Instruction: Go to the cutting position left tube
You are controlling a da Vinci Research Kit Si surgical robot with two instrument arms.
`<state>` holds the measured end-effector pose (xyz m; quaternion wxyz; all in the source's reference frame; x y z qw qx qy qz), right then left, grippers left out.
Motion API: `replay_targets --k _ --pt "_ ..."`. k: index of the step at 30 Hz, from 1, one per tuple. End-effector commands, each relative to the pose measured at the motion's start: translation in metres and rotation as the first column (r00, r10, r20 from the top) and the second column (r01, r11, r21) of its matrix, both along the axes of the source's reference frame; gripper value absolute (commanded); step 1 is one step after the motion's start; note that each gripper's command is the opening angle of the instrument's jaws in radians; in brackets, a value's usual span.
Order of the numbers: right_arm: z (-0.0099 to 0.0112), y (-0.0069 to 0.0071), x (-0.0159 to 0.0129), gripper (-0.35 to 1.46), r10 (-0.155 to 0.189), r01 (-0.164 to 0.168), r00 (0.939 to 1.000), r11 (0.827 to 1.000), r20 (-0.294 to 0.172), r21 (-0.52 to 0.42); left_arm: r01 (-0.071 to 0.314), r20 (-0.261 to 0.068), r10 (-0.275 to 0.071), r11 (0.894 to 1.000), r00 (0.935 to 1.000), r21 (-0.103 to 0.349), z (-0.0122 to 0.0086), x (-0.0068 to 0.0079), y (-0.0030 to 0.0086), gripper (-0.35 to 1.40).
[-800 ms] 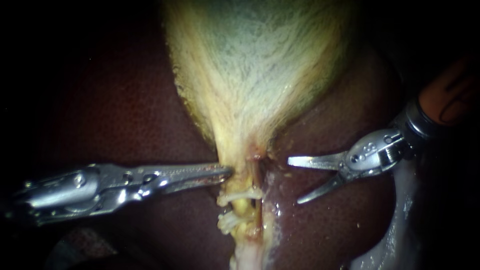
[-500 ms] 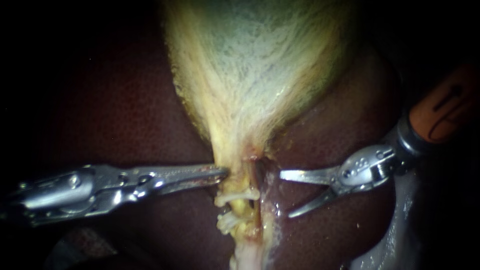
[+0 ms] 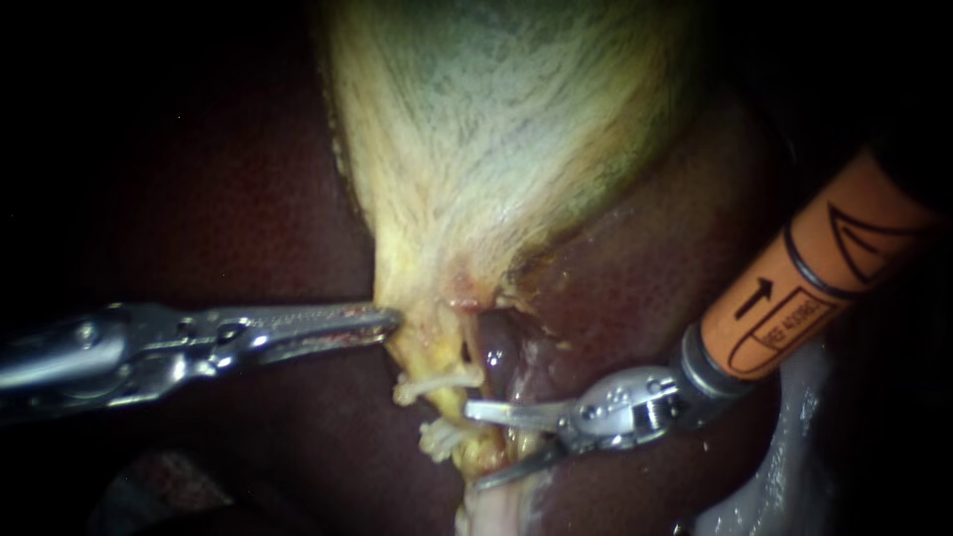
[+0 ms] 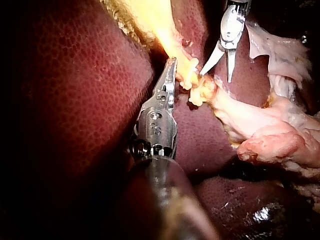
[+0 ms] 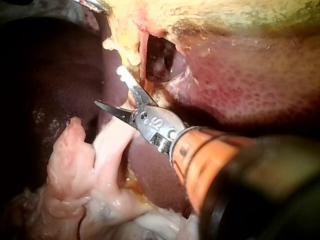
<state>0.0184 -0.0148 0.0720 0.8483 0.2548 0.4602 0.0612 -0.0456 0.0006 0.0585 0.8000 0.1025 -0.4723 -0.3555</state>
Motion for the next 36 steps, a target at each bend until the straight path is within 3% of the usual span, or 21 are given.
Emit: replay_targets --k 1,8,15,25,36 --pt "0.0002 -0.0001 0.0001 1.31 -0.008 0.008 1.0 1.0 0.0 0.002 0.001 -0.001 -0.001 1.0 1.0 0.001 0.0 0.0 0.0 -0.33" --pt "0.001 0.0003 0.0001 1.3 -0.018 0.018 0.9992 1.0 0.035 -0.01 0.002 -0.002 -0.002 1.0 1.0 0.001 -0.0005 0.0 -0.0002 -0.33" --pt "0.0019 0.0012 -0.0004 1.3 0.001 0.002 0.9966 1.0 0.083 -0.031 0.006 -0.001 -0.006 1.0 1.0 0.0 -0.0013 0.0 -0.0006 -0.33" --pt "0.0022 0.0023 -0.0001 1.26 0.059 -0.058 0.9912 0.998 0.119 -0.008 0.013 0.001 -0.013 1.0 0.9999 0.003 -0.002 -0.0002 -0.001 -0.33" --pt "0.0022 0.0034 0.0002 1.25 0.078 -0.077 0.988 0.997 0.133 -0.013 0.016 0.001 -0.016 1.0 0.9999 0.001 -0.0024 -0.0003 -0.0014 -0.33"
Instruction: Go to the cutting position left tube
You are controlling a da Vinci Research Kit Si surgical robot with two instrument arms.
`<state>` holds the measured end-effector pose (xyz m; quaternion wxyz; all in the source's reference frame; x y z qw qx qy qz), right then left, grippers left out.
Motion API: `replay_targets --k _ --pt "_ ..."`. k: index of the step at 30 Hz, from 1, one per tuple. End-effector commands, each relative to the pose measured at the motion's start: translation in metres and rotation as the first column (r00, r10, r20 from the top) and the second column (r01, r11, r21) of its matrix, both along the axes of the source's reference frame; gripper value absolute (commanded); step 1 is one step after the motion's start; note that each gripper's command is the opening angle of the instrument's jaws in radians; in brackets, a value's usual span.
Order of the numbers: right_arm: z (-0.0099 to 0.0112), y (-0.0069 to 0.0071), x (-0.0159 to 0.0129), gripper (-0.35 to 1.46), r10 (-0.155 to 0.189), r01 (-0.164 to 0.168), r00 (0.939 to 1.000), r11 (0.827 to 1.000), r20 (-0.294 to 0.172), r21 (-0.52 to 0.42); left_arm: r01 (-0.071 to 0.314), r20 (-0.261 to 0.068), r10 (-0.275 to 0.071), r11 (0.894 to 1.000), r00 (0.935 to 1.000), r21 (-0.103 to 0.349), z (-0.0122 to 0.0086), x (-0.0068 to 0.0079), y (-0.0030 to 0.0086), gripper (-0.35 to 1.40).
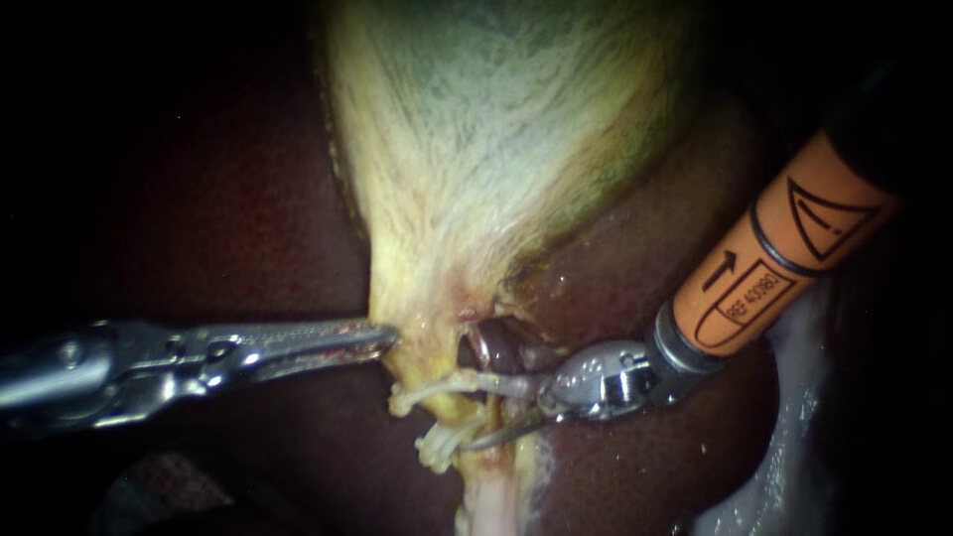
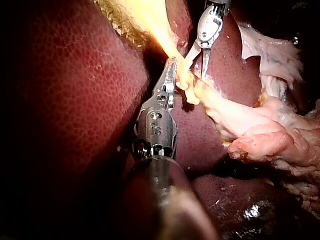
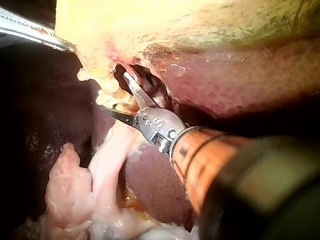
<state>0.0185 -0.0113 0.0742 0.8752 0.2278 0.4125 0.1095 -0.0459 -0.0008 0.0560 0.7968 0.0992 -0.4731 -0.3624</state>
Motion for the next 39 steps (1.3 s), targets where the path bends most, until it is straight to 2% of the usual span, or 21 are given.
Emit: replay_targets --k 1,5,7,8,10,14,18,21,30,39 --pt "0.0001 -0.0003 0.0003 1.25 0.0 0.0 1.0 1.0 0.0 0.001 0.0 0.001 0.0 1.0 1.0 0.0 0.0001 -0.0001 0.0 -0.33" --pt "0.0003 -0.0006 0.0012 1.25 -0.003 0.003 1.0 1.0 -0.001 0.004 0.0 0.0 0.0 1.0 1.0 -0.001 0.0002 -0.0003 0.0 -0.33" --pt "0.0005 -0.0009 0.0017 1.23 -0.026 0.026 0.9996 0.999 -0.015 0.025 0.0 0.0 0.0 1.0 1.0 -0.001 0.0003 -0.0003 0.0001 -0.33" --pt "0.0006 -0.001 0.0019 1.23 -0.049 0.05 0.9985 0.998 -0.026 0.044 0.0 0.001 0.0 1.0 1.0 -0.001 0.0005 -0.0003 0.0002 -0.33" --pt "0.0008 -0.0014 0.0025 1.21 -0.079 0.082 0.9955 0.994 -0.052 0.067 0.0 0.001 0.0 1.0 1.0 -0.001 0.0009 -0.0003 0.0004 -0.33" --pt "0.0016 -0.0021 0.0036 1.21 -0.119 0.126 0.9896 0.989 -0.08 0.077 -0.001 0.001 0.001 1.0 1.0 0.0 0.0016 -0.0002 0.0008 -0.33" --pt "0.0021 -0.0029 0.0046 1.21 -0.151 0.16 0.9823 0.984 -0.111 0.084 -0.001 0.002 0.001 1.0 1.0 0.0 0.0019 -0.0003 0.001 -0.33" --pt "0.0022 -0.0029 0.0052 1.21 -0.171 0.182 0.977 0.98 -0.127 0.081 -0.003 0.003 0.003 1.0 1.0 0.001 0.0019 -0.0004 0.001 -0.33" --pt "0.003 -0.0023 0.0061 1.18 -0.175 0.191 0.971 0.978 -0.163 0.089 -0.005 0.006 0.005 1.0 1.0 0.003 0.002 -0.0008 0.0011 -0.33" --pt "0.0032 -0.0021 0.006 1.18 -0.113 0.142 0.9806 0.972 -0.16 0.188 -0.005 0.006 0.005 1.0 1.0 0.002 0.002 -0.0007 0.001 -0.33"
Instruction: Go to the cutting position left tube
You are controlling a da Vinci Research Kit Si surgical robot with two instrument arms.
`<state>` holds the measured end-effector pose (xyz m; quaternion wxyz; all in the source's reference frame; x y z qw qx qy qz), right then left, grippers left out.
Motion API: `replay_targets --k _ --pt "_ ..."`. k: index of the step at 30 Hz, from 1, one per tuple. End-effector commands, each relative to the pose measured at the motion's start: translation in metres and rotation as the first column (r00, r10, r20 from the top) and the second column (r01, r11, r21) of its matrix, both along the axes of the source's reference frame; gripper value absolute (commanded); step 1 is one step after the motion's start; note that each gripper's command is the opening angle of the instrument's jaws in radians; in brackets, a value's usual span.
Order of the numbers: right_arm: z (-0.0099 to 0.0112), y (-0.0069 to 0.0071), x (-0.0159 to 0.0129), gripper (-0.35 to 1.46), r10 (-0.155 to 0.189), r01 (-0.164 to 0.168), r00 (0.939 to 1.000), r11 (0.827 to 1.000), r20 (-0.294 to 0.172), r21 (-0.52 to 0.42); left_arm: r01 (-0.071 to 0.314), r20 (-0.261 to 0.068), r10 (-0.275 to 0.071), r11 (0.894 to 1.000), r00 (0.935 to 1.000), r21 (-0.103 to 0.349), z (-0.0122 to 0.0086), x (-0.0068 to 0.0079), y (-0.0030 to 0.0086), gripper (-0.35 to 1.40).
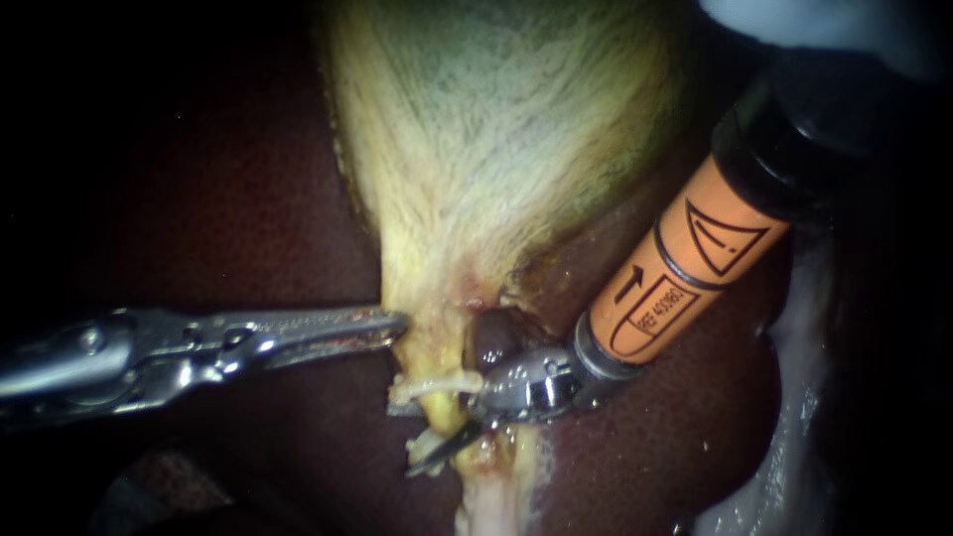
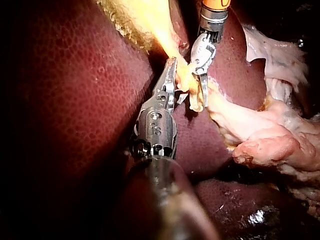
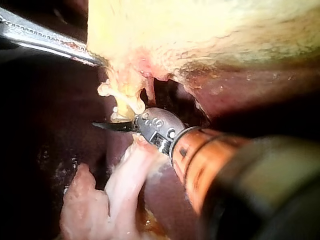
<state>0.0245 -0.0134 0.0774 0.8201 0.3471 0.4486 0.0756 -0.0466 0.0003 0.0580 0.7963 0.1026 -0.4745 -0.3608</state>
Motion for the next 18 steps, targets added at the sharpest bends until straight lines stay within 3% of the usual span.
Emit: replay_targets --k 1,18 --pt "0.0 0.0 0.0001 1.18 0.002 -0.002 1.0 1.0 0.001 0.007 0.0 0.0 0.0 1.0 1.0 0.0 0.0 0.0 0.0 -0.33" --pt "-0.0001 -0.0001 0.0 1.18 0.0 0.0 1.0 1.0 0.008 0.031 0.0 0.0 0.0 1.0 1.0 -0.001 0.0 0.0 0.0 -0.33"
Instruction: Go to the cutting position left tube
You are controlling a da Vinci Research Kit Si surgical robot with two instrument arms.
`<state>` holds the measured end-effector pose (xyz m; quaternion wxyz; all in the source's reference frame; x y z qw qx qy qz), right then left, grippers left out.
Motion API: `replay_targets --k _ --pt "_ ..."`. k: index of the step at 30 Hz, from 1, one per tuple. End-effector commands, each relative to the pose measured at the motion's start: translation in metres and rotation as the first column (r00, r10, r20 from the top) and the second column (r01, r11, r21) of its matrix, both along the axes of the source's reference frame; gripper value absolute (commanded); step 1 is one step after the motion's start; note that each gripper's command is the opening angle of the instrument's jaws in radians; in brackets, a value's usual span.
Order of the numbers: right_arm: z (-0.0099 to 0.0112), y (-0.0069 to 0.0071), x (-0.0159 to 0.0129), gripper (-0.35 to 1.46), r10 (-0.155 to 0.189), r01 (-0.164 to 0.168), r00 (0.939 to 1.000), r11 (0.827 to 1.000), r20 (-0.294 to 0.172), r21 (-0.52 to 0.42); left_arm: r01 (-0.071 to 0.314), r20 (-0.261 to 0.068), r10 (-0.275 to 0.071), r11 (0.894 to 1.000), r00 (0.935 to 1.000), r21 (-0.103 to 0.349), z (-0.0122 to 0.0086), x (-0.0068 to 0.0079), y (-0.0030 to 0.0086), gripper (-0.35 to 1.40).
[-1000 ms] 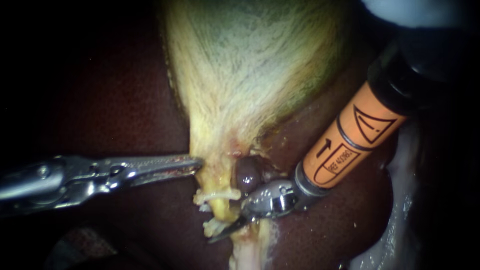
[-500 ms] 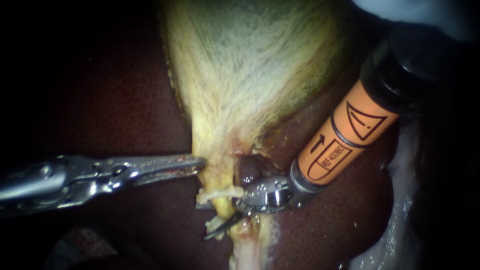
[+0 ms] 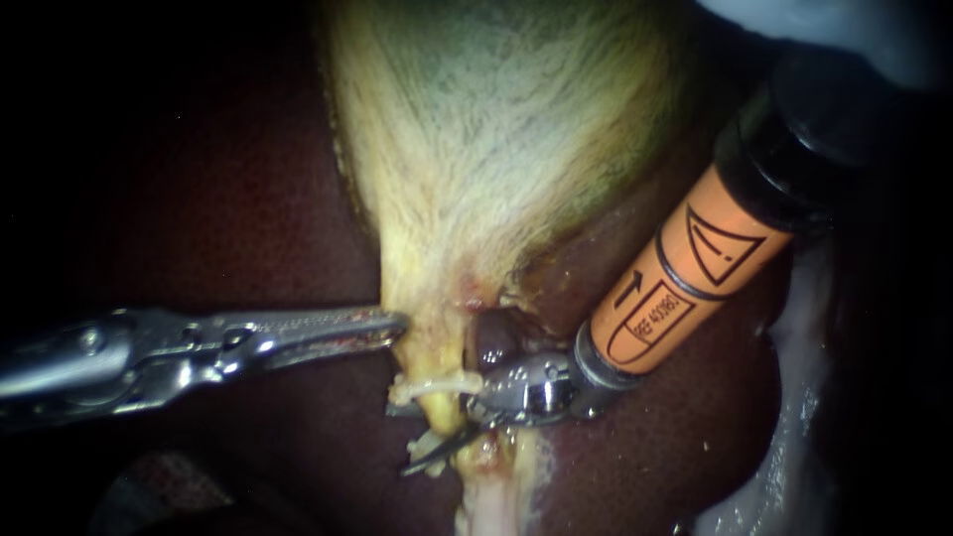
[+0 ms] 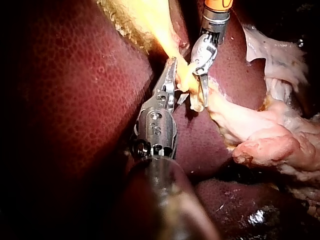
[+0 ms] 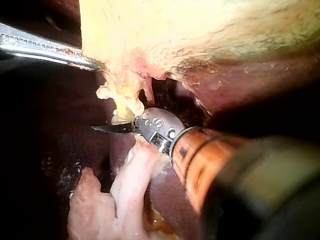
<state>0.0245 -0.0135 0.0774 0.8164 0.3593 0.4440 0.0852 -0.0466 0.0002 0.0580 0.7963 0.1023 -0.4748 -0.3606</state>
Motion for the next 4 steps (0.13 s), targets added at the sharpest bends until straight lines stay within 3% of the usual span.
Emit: replay_targets --k 1,4 --pt "0.0 0.0 0.0 1.18 -0.002 0.002 1.0 1.0 -0.001 -0.001 0.0 0.0 0.0 1.0 1.0 0.0 0.0 0.0 0.0 -0.33" --pt "0.0 0.0 -0.0002 1.2 0.003 -0.003 1.0 1.0 0.001 -0.006 0.0 0.0 0.0 1.0 1.0 0.0 0.0001 0.0 0.0 -0.33"
